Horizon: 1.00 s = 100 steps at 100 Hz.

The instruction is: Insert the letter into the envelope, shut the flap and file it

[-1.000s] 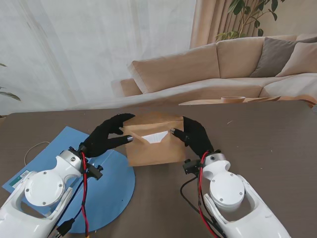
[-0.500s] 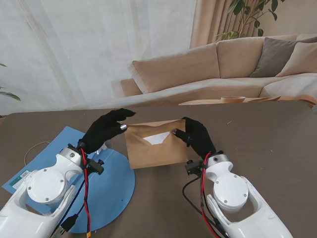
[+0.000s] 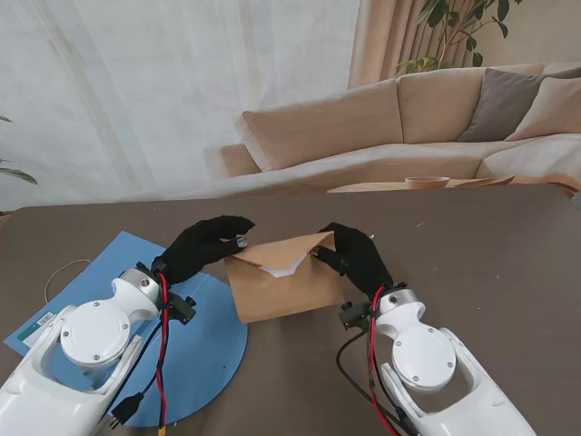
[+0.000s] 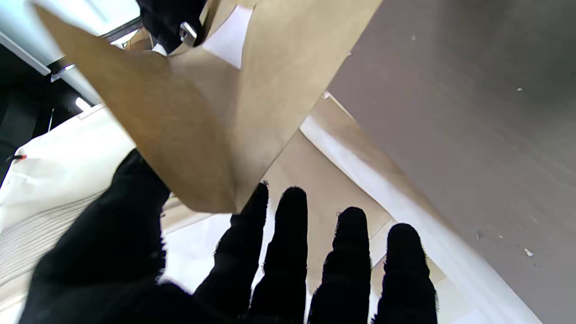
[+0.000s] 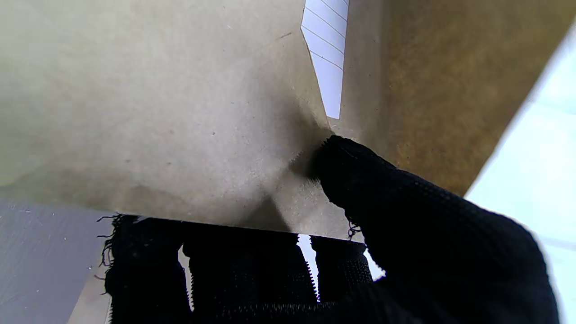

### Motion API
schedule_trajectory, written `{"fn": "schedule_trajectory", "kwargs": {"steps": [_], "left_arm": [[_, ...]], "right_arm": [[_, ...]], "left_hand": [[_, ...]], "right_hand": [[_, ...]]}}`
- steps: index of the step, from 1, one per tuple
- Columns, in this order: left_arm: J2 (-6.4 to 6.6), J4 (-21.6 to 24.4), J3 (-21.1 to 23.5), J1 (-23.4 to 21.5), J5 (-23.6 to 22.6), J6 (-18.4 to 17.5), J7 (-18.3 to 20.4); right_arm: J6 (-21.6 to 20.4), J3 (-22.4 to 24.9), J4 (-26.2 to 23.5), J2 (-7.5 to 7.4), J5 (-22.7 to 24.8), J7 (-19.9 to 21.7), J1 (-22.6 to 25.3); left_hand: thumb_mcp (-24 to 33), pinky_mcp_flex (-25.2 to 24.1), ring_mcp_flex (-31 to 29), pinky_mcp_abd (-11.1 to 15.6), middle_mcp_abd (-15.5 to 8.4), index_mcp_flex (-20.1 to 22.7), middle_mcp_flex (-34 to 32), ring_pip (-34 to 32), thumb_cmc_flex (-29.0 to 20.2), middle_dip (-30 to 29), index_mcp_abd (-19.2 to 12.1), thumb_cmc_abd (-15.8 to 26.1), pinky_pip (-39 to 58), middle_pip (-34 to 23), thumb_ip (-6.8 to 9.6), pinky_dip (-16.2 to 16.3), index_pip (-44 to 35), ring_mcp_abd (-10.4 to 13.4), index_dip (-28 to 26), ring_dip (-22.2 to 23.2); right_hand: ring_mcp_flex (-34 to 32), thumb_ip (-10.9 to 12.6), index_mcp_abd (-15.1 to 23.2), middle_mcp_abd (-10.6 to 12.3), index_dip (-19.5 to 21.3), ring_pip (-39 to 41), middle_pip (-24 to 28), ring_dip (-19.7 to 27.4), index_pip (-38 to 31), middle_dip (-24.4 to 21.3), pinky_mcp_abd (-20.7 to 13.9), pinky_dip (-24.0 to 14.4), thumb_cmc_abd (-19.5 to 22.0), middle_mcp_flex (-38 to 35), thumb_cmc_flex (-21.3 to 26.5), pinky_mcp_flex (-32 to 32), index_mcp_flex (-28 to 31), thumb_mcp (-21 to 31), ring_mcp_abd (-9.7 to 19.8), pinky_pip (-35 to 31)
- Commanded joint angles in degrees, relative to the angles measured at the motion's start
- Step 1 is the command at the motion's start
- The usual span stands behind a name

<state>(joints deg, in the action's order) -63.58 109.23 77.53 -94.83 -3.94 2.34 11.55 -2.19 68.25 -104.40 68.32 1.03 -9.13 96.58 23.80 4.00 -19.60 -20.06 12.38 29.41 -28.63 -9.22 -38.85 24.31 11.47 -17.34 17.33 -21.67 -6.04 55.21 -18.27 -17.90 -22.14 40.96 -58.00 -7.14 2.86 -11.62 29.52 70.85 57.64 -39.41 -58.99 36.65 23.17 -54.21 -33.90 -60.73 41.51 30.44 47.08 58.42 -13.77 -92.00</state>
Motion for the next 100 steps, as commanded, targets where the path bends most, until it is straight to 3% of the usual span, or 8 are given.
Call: {"fn": "schedule_trajectory", "kwargs": {"steps": [1, 32, 36, 42, 49, 62, 79, 100], "left_arm": [[0.06, 0.11, -0.50, -0.40, -0.40, 0.70, 0.04], [1.29, 0.15, 0.07, -0.53, 0.12, 1.60, 5.60], [1.39, 0.10, 0.10, -0.56, 0.07, 1.24, 5.92], [1.36, 0.01, -0.02, -0.71, -0.11, 0.41, 5.63], [1.22, 0.04, -0.09, -0.93, 0.51, -0.24, 5.16], [0.92, -0.10, -0.39, -1.03, -0.04, -1.79, 3.39], [0.60, -0.47, -0.68, -0.87, -0.73, -3.17, 1.58], [0.08, -1.16, -1.04, -0.51, -0.34, -4.61, -0.63]], "right_arm": [[-0.29, -0.41, -0.05, 0.21, 0.11, 0.53, 0.12], [-0.61, -0.86, 0.38, 0.32, 1.07, -0.18, -0.45], [-0.66, -0.91, 0.47, 0.32, 1.06, -0.14, -0.57], [-0.69, -1.00, 0.58, 0.36, 0.90, -0.18, -0.69], [-0.75, -1.12, 0.66, 0.41, 0.64, -0.28, -0.78], [-0.94, -1.05, 0.68, 0.35, 0.61, -0.05, -0.78], [-0.85, -0.83, 0.42, 0.21, 0.58, 0.44, -0.60], [-1.36, -0.30, 0.00, -0.16, -0.30, 2.01, -0.13]], "left_hand": [[-0.31, 0.78, -2.54, -0.61, 0.61, -0.16, -2.33, -0.99, -1.19, 1.07, 1.36, -2.03, 0.45, -0.91, 1.61, 1.89, -0.94, -0.62, 0.62, 1.91], [6.62, 7.73, -8.90, -2.94, 2.27, 7.70, -15.01, -13.70, -4.29, 7.67, 3.32, -3.13, 4.30, -11.32, 1.53, 8.34, -12.99, -2.01, -7.86, 7.23], [4.10, 8.37, -8.68, -2.95, 1.80, 7.75, -16.59, -18.18, -9.27, 9.18, 2.31, -3.92, 5.32, -13.52, -0.15, 9.59, -16.88, -1.72, -12.34, 5.74], [-2.95, 8.57, -9.45, -3.06, 1.24, 7.45, -19.10, -23.76, -17.94, 11.12, 0.74, -3.83, 8.93, -16.29, 0.93, 10.51, -24.31, -1.87, -14.10, 4.31], [-6.06, 6.34, -10.94, -2.91, 1.32, 8.93, -23.43, -28.31, -25.85, 18.74, 0.05, -1.46, 19.69, -15.01, 1.80, 8.94, -28.73, -2.54, -14.11, 3.34], [-7.43, 3.50, -13.26, -2.57, 1.69, 8.79, -25.02, -35.10, -32.32, 21.76, -0.53, 0.01, 39.93, -15.37, 2.68, -2.98, -30.03, -2.80, -13.79, 4.95], [-5.78, 8.35, -18.36, -4.29, 2.66, 8.17, -24.44, -43.26, -34.74, 25.34, -3.08, 0.10, 50.27, -16.66, 2.43, -4.51, -32.28, -4.65, -16.67, 8.18], [-2.88, 9.80, -20.46, -5.79, 4.83, 8.77, -23.95, -48.70, -35.07, 29.40, -4.97, -0.23, 54.66, -19.00, 1.65, -4.30, -34.74, -3.64, -23.69, 11.80]], "right_hand": [[-1.68, -0.18, 1.35, -0.56, 2.56, 1.40, 1.25, -1.11, -2.97, 0.66, 1.04, -1.19, 0.10, -1.42, 1.26, 0.03, -0.06, 1.69, 1.07, -2.42], [-1.64, -0.20, 1.42, -0.42, 2.80, 1.37, 1.16, -1.11, -2.82, 0.68, 1.02, -1.28, 0.13, -1.40, 1.22, 0.02, -0.02, 1.66, 1.10, -2.38], [-1.62, -0.20, 1.42, -0.41, 2.81, 1.36, 1.14, -1.11, -2.78, 0.69, 1.02, -1.29, 0.16, -1.41, 1.22, 0.02, -0.05, 1.65, 1.11, -2.38], [-1.61, -0.21, 1.39, -0.41, 2.79, 1.35, 1.11, -1.11, -2.67, 0.69, 1.02, -1.31, 0.16, -1.38, 1.25, 0.01, -0.16, 1.63, 1.12, -2.37], [-1.34, -0.33, 1.16, -0.31, 2.18, 0.85, 0.44, -0.92, -2.14, 0.29, 0.94, -1.34, 0.19, -1.29, 1.28, -0.25, -0.08, 1.36, 0.89, -2.24], [-0.90, -0.45, 0.81, 0.01, 0.64, -0.57, -0.91, -0.36, -1.44, -0.70, 0.73, -1.24, 0.46, -1.12, 1.27, -0.90, -0.21, 0.82, 0.46, -1.75], [0.00, -0.59, 0.26, 0.49, -1.94, -2.54, -2.40, 0.35, -0.61, -1.93, 0.48, -0.94, 0.90, -0.51, 1.43, -1.85, -0.87, -0.24, 0.17, -1.03], [7.03, -0.29, -1.38, 1.97, -12.50, -14.48, -13.40, 4.21, 5.45, -9.22, -1.05, 2.04, -0.64, 5.68, 0.32, -8.75, -6.81, 0.03, -0.02, 5.33]]}}
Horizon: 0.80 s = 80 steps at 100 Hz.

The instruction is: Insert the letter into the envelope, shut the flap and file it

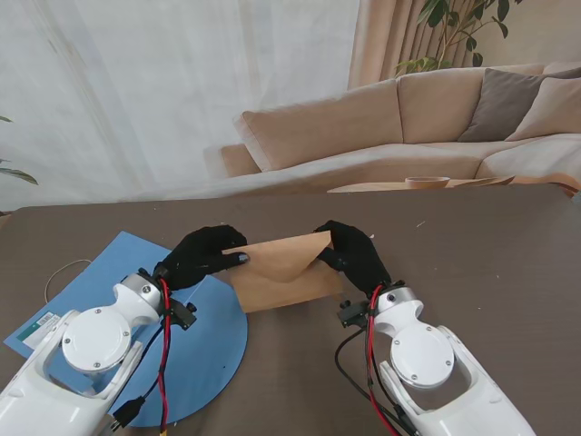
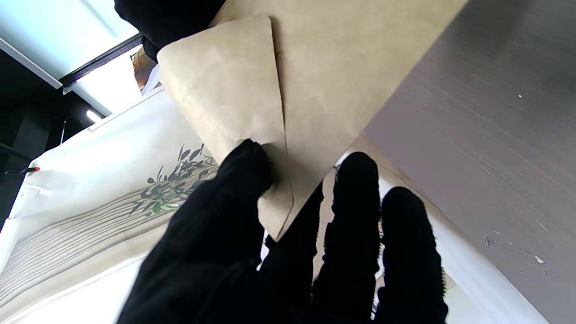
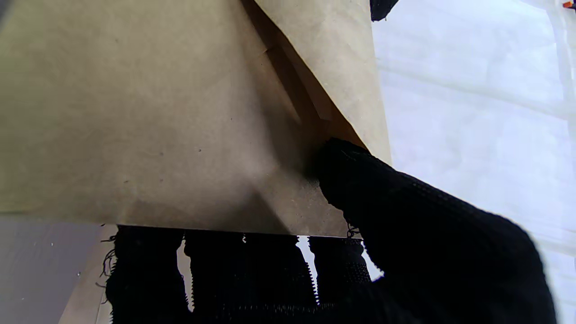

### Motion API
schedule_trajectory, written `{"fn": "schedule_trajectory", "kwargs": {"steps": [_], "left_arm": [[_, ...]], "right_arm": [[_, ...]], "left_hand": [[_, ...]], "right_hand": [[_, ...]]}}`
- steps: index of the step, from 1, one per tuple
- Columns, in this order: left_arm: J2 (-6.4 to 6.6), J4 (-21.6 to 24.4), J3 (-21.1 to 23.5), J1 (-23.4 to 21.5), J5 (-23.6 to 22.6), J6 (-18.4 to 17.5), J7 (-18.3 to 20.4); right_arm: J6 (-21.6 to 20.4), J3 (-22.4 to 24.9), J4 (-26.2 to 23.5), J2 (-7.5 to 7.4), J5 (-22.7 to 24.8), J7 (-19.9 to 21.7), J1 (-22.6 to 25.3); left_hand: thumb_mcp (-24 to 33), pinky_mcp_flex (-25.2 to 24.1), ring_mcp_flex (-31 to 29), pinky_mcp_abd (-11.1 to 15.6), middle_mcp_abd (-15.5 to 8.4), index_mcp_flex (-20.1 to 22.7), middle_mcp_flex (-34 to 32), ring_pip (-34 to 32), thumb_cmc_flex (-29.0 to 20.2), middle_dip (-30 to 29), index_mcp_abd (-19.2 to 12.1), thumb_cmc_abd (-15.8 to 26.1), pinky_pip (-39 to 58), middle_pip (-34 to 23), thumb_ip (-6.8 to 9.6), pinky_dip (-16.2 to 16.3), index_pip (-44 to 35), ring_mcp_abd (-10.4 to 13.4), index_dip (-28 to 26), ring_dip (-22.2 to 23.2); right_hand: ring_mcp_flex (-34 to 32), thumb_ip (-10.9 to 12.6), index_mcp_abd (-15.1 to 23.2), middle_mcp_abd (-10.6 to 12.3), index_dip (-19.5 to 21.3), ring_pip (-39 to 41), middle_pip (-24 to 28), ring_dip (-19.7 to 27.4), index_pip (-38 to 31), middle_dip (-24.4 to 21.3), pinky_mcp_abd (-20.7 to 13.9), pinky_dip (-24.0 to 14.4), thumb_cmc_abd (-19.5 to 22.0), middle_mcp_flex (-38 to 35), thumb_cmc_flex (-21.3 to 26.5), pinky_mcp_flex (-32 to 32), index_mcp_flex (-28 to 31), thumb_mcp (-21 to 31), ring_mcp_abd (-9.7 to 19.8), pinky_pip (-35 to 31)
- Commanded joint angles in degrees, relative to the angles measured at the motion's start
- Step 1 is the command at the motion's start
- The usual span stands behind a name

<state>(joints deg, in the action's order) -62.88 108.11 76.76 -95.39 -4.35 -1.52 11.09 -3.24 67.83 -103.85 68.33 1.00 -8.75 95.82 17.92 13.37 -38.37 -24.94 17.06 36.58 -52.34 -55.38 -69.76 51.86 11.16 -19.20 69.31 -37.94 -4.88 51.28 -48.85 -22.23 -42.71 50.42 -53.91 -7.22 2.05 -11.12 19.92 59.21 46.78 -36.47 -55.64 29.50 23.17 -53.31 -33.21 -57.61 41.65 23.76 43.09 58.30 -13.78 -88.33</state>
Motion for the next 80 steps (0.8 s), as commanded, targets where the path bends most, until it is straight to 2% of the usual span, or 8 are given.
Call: {"fn": "schedule_trajectory", "kwargs": {"steps": [1, 13, 23, 26, 40, 52, 66, 80], "left_arm": [[-0.67, -0.10, -0.32, 0.08, 0.05, -0.88, -0.40], [-1.20, -0.46, -0.63, 0.30, 0.49, -1.55, -2.56], [-1.67, -0.97, -1.02, 0.72, 0.07, -2.17, -4.67], [-1.82, -1.03, -1.10, 0.78, 0.18, -2.19, -5.29], [-2.31, -1.31, -1.54, 1.11, -0.50, -2.16, -7.50], [-2.35, -1.24, -1.75, 1.08, -0.82, -2.17, -7.80], [-1.93, -1.03, -1.74, 0.76, -1.50, -2.53, -6.47], [-1.43, -0.52, -1.61, 0.05, -2.45, -2.55, -4.77]], "right_arm": [[-0.32, 0.15, -0.57, -0.18, -0.28, 1.71, 0.65], [-0.48, 0.72, -1.06, -0.58, -1.37, 3.57, 1.11], [-0.93, 1.78, -1.55, -1.28, -3.48, 7.03, 1.61], [-1.12, 2.14, -1.66, -1.51, -4.15, 8.17, 1.77], [-1.92, 3.72, -1.99, -2.64, -6.77, 13.56, 2.47], [-2.30, 4.25, -1.76, -3.07, -8.17, 15.74, 2.48], [-1.54, 3.67, -1.51, -2.62, -7.09, 13.78, 1.82], [-0.06, 2.86, -1.34, -1.98, -5.88, 10.97, 0.79]], "left_hand": [[3.09, 0.48, -1.80, -0.94, 0.20, 1.68, -0.31, -2.76, -4.15, 2.01, -4.67, 1.61, 2.83, -2.91, 0.44, -0.30, -4.21, 0.72, -3.44, 2.53], [6.55, 0.98, -2.70, -1.74, 0.31, 3.90, -0.83, -3.56, -2.78, 3.05, -4.93, 1.14, 3.31, -3.88, -0.39, 0.48, -2.77, 0.84, -8.28, 4.37], [7.77, 1.71, -3.62, -2.22, 0.15, 4.85, -1.31, -3.93, -2.30, 3.63, -5.31, 1.05, 3.49, -4.47, -0.67, 0.68, -2.81, 1.20, -10.06, 4.69], [8.71, 1.77, -3.66, -2.39, 0.23, 5.19, -1.35, -3.99, -1.92, 3.86, -5.18, 0.91, 3.45, -4.62, -0.88, 0.78, -2.29, 1.12, -11.00, 4.97], [9.73, 1.77, -3.77, -2.74, 0.22, 5.53, -1.45, -3.95, -1.58, 4.14, -4.95, 0.70, 3.31, -4.80, -1.17, 0.89, -1.80, 1.04, -12.04, 5.23], [9.97, 1.77, -3.70, -2.76, 0.30, 5.43, -1.42, -3.86, -1.64, 4.21, -4.74, 0.61, 3.26, -4.79, -1.22, 0.91, -1.80, 0.94, -12.42, 5.27], [10.03, 1.34, -3.47, -2.57, 0.29, 5.41, -1.29, -3.71, -1.58, 4.22, -4.65, 0.76, 2.95, -4.66, -1.28, 0.85, -1.54, 1.01, -12.65, 5.32], [9.89, 1.19, -3.27, -2.40, 0.33, 5.50, -1.29, -3.54, -1.61, 4.17, -4.72, 0.79, 2.82, -4.55, -1.27, 0.83, -1.22, 0.88, -12.77, 5.38]], "right_hand": [[3.24, -0.21, -0.60, 1.51, -3.28, -3.23, -2.92, 1.37, 2.35, -2.34, -1.11, 1.20, -1.39, 2.90, 0.14, -2.31, -3.11, 0.16, 0.01, 1.85], [7.63, 1.32, -1.49, 2.26, -5.82, -8.95, -6.04, 2.80, 9.92, -5.20, -2.22, 1.70, 0.03, 8.21, -2.01, -5.84, -5.27, 1.39, 0.77, 4.64], [12.57, 5.57, -1.85, 3.81, 1.96, -12.09, -5.47, 2.93, 18.97, -6.19, -3.69, 1.61, 2.50, 15.85, -4.41, -9.38, -8.30, 1.56, 1.66, 6.96], [13.94, 5.89, -1.74, 4.27, 2.96, -12.49, -5.36, 2.94, 19.82, -6.07, -4.17, 1.62, 2.29, 17.79, -4.60, -10.27, -9.82, 1.65, 2.01, 7.40], [18.80, 5.94, -1.91, 5.76, 3.37, -13.72, -5.01, 2.90, 20.78, -5.41, -5.52, 1.53, 0.59, 24.54, -5.87, -13.08, -15.70, 1.35, 3.27, 8.91], [19.30, 5.47, -1.85, 5.99, 3.46, -13.73, -4.51, 2.72, 20.48, -5.04, -5.74, 1.37, -1.62, 25.00, -9.17, -13.51, -15.57, 0.12, 3.26, 9.29], [16.68, 3.50, -1.52, 5.26, 3.78, -12.27, -3.34, 2.06, 19.40, -4.35, -4.77, 0.53, -3.33, 20.80, -15.40, -11.42, -11.29, -3.02, 2.32, 8.14], [13.55, 3.19, -1.02, 4.45, 4.50, -11.14, -2.65, 1.84, 18.10, -3.93, -3.61, 0.23, -3.37, 15.84, -16.00, -9.01, -6.53, -3.23, 1.35, 7.06]]}}
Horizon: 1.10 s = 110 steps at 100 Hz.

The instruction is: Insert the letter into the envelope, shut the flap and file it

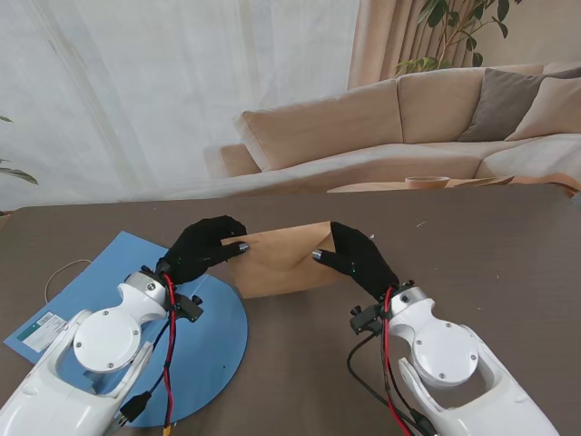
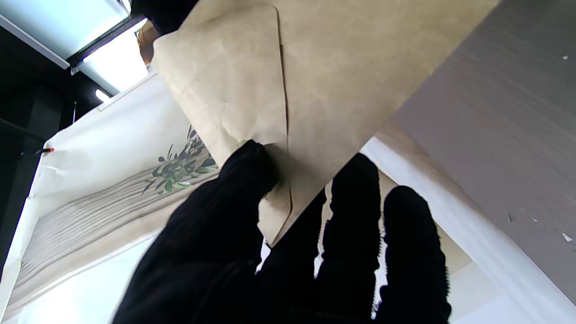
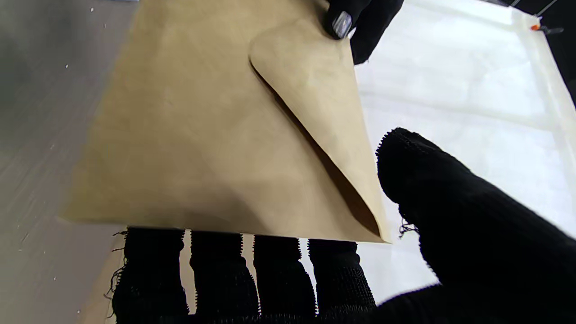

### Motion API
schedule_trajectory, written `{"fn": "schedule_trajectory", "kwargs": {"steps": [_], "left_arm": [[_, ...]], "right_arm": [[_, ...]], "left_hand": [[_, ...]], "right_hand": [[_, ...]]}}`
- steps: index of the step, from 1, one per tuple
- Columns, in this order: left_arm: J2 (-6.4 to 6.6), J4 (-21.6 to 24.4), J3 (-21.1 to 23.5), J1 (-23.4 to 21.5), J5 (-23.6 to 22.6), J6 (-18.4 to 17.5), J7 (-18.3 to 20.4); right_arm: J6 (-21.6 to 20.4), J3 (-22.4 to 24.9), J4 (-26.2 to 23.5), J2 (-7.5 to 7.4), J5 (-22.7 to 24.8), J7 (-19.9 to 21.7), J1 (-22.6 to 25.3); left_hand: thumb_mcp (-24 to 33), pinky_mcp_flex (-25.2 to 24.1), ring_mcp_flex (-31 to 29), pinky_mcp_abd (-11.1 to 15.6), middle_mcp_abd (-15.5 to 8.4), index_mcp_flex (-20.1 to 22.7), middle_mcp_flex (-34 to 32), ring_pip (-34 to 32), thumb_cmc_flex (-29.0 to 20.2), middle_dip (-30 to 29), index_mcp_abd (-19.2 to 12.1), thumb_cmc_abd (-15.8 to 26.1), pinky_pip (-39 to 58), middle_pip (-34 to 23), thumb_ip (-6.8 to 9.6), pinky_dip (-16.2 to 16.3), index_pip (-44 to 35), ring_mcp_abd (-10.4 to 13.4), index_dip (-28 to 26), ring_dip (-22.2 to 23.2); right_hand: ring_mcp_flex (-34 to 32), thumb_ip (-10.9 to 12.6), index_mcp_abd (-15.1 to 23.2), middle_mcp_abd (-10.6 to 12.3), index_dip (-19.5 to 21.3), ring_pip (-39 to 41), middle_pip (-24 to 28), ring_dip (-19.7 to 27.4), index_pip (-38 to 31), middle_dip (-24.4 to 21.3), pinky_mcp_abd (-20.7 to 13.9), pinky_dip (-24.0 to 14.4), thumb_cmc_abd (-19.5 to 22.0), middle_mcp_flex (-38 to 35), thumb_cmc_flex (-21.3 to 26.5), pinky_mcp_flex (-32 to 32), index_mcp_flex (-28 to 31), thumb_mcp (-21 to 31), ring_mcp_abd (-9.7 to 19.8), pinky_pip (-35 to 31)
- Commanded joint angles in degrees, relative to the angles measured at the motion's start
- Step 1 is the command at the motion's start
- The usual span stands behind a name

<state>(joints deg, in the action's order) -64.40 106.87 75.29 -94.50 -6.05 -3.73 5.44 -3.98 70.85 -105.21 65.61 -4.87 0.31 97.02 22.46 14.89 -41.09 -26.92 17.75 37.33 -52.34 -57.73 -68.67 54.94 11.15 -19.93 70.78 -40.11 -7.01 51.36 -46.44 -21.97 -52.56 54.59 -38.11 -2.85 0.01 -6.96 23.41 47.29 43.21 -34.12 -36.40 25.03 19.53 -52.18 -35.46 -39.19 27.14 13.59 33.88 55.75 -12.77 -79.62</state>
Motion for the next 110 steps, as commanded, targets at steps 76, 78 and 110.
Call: {"fn": "schedule_trajectory", "kwargs": {"steps": [76, 78, 110], "left_arm": [[0.46, 1.33, -0.15, -1.49, -2.75, -0.18, 1.58], [0.49, 1.44, -0.04, -1.59, -2.68, -0.14, 1.73], [1.70, 2.50, 2.88, -2.29, -3.16, -0.11, 6.82]], "right_arm": [[2.76, -1.41, 0.97, 0.74, 3.55, 1.41, -2.24], [2.80, -1.45, 0.96, 0.79, 3.48, 1.22, -2.21], [3.13, -0.21, -0.15, 1.34, 2.67, -1.22, -0.24]], "left_hand": [[-2.98, -5.31, 6.62, 3.05, -0.62, -0.14, 2.73, 8.33, -4.59, -4.29, -1.92, 2.64, -4.50, 7.52, 2.62, -2.54, 3.04, -0.86, 12.40, -4.07], [-3.27, -6.01, 7.82, 3.37, -0.74, -0.88, 3.58, 9.69, -4.13, -4.79, -1.63, 2.56, -5.27, 8.90, 2.67, -2.91, 4.46, -0.84, 13.99, -4.79], [8.77, -15.21, 26.46, 7.69, -4.49, -17.50, 31.19, 30.53, 23.58, -29.06, 0.48, 0.75, -18.32, 16.65, 2.98, -5.06, 21.90, 3.73, 27.12, -15.37]], "right_hand": [[-24.89, -3.57, 6.30, -3.89, 5.65, 19.29, 8.85, -4.45, -24.99, 10.51, 3.93, -1.52, -2.58, -25.77, 18.29, 23.99, 18.00, 7.93, -0.85, -17.69], [-24.85, -3.61, 6.29, -4.00, 5.87, 19.45, 8.94, -4.55, -24.93, 10.70, 3.90, -1.52, -2.37, -25.69, 18.45, 23.96, 17.99, 7.84, -0.94, -17.78], [-24.91, -4.36, 6.00, -4.62, 7.61, 20.64, 9.02, -5.29, -24.48, 11.73, 3.63, -1.57, -0.79, -25.10, 19.55, 24.34, 17.53, 5.83, -1.14, -18.67]]}}
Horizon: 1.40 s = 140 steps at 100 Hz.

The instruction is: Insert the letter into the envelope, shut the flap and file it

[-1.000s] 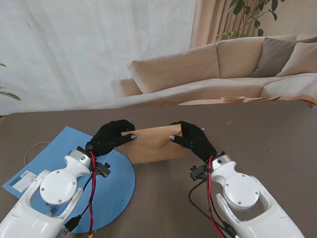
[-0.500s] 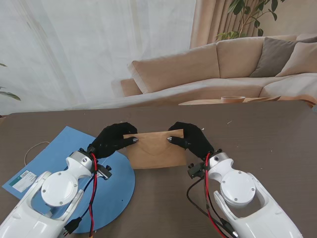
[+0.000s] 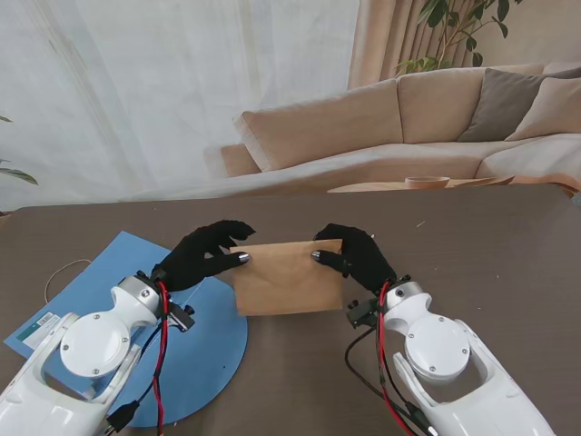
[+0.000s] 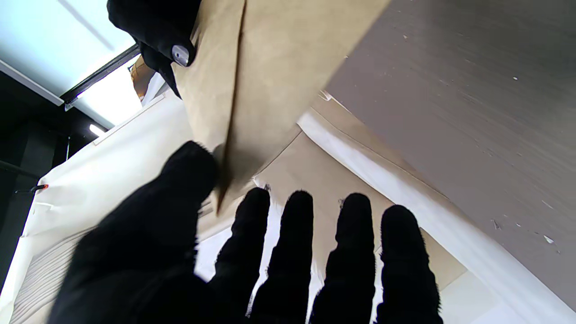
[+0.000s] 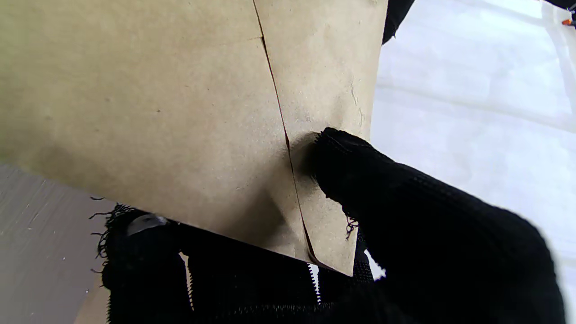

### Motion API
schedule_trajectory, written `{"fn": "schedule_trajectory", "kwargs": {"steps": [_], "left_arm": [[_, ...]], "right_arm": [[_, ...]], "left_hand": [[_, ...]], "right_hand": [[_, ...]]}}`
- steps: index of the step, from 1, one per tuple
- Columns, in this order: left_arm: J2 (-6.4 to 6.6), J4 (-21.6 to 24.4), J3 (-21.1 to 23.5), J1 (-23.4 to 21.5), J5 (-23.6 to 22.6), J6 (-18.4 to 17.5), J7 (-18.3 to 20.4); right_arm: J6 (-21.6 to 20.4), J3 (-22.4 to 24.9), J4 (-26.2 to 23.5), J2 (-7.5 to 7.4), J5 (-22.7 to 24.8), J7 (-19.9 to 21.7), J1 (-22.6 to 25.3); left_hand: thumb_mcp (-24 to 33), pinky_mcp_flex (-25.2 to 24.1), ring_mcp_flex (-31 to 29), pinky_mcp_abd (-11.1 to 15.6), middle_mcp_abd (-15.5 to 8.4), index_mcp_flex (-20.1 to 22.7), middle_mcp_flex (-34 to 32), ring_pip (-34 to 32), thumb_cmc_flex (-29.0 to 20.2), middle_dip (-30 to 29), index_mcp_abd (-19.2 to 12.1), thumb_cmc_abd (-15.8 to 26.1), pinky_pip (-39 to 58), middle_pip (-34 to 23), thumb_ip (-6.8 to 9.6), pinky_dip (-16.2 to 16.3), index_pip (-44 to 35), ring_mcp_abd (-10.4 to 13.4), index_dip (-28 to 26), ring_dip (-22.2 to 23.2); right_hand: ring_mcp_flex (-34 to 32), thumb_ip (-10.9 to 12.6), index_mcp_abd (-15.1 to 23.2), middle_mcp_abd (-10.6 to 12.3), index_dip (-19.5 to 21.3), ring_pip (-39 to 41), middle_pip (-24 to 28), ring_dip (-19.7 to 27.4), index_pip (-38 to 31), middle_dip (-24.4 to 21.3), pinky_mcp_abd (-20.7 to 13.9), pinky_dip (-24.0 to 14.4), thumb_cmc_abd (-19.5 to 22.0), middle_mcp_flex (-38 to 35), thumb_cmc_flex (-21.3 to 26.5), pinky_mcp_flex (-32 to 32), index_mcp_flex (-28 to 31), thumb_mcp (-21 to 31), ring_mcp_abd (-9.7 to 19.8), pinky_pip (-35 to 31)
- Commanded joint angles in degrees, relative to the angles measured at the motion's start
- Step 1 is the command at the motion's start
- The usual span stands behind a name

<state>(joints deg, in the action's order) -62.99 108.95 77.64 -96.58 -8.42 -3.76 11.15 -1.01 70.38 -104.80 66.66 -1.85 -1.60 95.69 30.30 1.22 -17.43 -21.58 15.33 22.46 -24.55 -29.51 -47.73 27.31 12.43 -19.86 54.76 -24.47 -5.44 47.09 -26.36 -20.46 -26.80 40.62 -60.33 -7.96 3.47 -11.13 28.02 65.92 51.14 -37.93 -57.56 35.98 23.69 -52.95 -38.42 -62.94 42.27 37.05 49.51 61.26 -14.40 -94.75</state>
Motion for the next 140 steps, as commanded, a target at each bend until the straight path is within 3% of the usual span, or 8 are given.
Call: {"fn": "schedule_trajectory", "kwargs": {"steps": [1, 14, 18, 35, 59, 90, 112, 140], "left_arm": [[0.32, 0.38, 0.62, -0.19, -0.96, -0.17, 1.19], [0.64, 0.03, 1.91, -0.07, -3.82, -1.09, 1.66], [0.81, -0.07, 2.36, -0.02, -5.43, -1.14, 1.97], [1.76, -2.17, 3.86, 0.70, -18.67, -1.75, 2.59], [3.08, -4.12, 5.94, 0.98, -33.30, 3.89, 6.59], [3.10, -7.53, 8.06, -2.39, -49.81, 10.10, 3.20], [2.99, -8.37, 9.57, -6.18, -53.93, 14.79, 2.50], [3.29, -8.66, 10.81, -8.72, -56.72, 17.33, 6.17]], "right_arm": [[0.12, 0.32, -0.62, 0.30, -0.34, 0.64, 1.19], [-0.14, 1.00, -1.30, 0.57, -0.71, -0.71, 2.62], [-0.22, 1.15, -1.44, 0.63, -0.63, -1.12, 3.00], [-1.57, 1.01, -1.29, 1.08, 3.02, -4.79, 4.51], [-4.91, 0.11, 0.17, 1.69, 6.24, -9.02, 5.69], [-7.84, 0.14, 1.08, 2.16, 5.89, -11.24, 6.75], [-8.76, 0.54, -0.41, 2.32, 6.31, -12.54, 8.08], [-10.19, 0.44, -1.76, 2.40, 6.89, -13.56, 9.50]], "left_hand": [[0.83, -1.76, 3.05, 2.47, -2.16, -2.85, 3.74, 2.51, 2.83, -1.49, -0.83, 0.63, -2.57, 1.15, 1.37, -0.83, 1.93, 2.42, 1.44, -1.45], [0.03, -3.56, 4.32, 2.86, -2.95, -3.48, 4.65, 5.19, 4.41, -1.88, -1.49, 0.12, -7.02, 1.64, 1.27, -0.64, 2.34, 3.36, 2.18, -1.74], [-0.87, -3.64, 4.39, 2.85, -3.36, -3.41, 4.49, 6.04, 4.39, -1.94, -1.82, 0.36, -9.26, 1.78, 1.41, 0.99, 2.30, 3.66, 2.45, -1.34], [-1.75, -4.05, 4.62, 3.31, -4.25, -2.81, 3.72, 7.32, 4.55, -1.86, -2.92, 1.20, -12.04, 1.95, 1.64, 1.08, 2.11, 4.57, 2.23, -1.57], [-7.21, -3.67, 4.51, 3.94, -4.26, -3.69, 4.41, 8.46, 2.95, -1.18, -2.95, 5.16, -14.12, 2.26, 2.40, 2.33, 3.28, 5.00, 1.65, -0.57], [-10.12, -2.07, 3.52, 4.41, -4.45, -4.13, 3.93, 7.10, 3.80, -1.02, -3.02, 7.85, -12.87, 1.84, 2.71, 3.18, 3.70, 5.22, 1.35, 0.17], [-16.38, -2.16, 3.10, 4.77, -4.23, -3.43, 2.96, 4.50, 3.03, -0.10, -2.67, 11.04, -10.06, 0.43, 3.37, 2.27, 3.74, 5.17, 0.62, 1.05], [-25.57, -2.75, 4.65, 6.77, -4.94, 1.06, 4.36, -4.80, 1.44, 10.50, -1.23, 14.18, -6.45, -8.22, 4.14, 2.05, 3.56, 7.20, -0.38, 8.29]], "right_hand": [[-2.72, 0.73, 2.55, -0.42, 3.04, 2.04, 1.09, -1.50, -3.31, 0.80, -0.54, -0.81, 2.17, -1.35, 4.42, 0.89, 1.89, 0.28, 0.50, -3.56], [-2.71, 0.77, 2.41, -0.71, 3.30, 2.38, 1.16, -1.69, -3.17, 1.03, -0.55, -0.90, 2.17, -1.34, 4.57, 0.90, 1.89, 0.17, 0.31, -3.90], [-2.68, 0.76, 2.27, -0.73, 3.31, 2.42, 1.15, -1.71, -3.12, 1.04, -0.54, -0.91, 2.18, -1.34, 4.53, 0.85, 1.91, 0.15, 0.26, -3.93], [-2.57, 0.80, 2.14, -0.84, 2.64, 2.38, 0.76, -1.73, -2.38, 0.72, -0.50, -0.89, 2.13, -1.42, 4.42, 0.75, 2.13, -0.04, 0.17, -3.93], [-2.50, 0.96, 2.05, -0.77, 2.32, 2.02, 0.52, -1.58, -2.23, 0.40, -0.48, -0.83, 2.13, -1.48, 4.33, 0.53, 2.18, -0.12, 0.15, -3.79], [-2.18, 1.06, 1.83, -0.86, 2.13, 1.73, 0.54, -1.46, -2.19, 0.29, -0.27, -0.78, 2.22, -1.27, 4.33, 0.04, 2.13, -0.09, -0.09, -3.52], [-2.16, 1.15, 1.95, -0.86, 2.18, 1.76, 0.61, -1.46, -2.23, 0.22, -0.19, -0.81, 2.18, -1.20, 4.38, 0.03, 2.11, -0.12, -0.08, -3.47], [-1.98, 1.24, 1.95, -0.84, 2.26, 1.82, 0.73, -1.49, -2.26, 0.23, -0.18, -0.85, 2.18, -1.20, 4.37, 0.03, 2.11, -0.12, -0.10, -3.46]]}}
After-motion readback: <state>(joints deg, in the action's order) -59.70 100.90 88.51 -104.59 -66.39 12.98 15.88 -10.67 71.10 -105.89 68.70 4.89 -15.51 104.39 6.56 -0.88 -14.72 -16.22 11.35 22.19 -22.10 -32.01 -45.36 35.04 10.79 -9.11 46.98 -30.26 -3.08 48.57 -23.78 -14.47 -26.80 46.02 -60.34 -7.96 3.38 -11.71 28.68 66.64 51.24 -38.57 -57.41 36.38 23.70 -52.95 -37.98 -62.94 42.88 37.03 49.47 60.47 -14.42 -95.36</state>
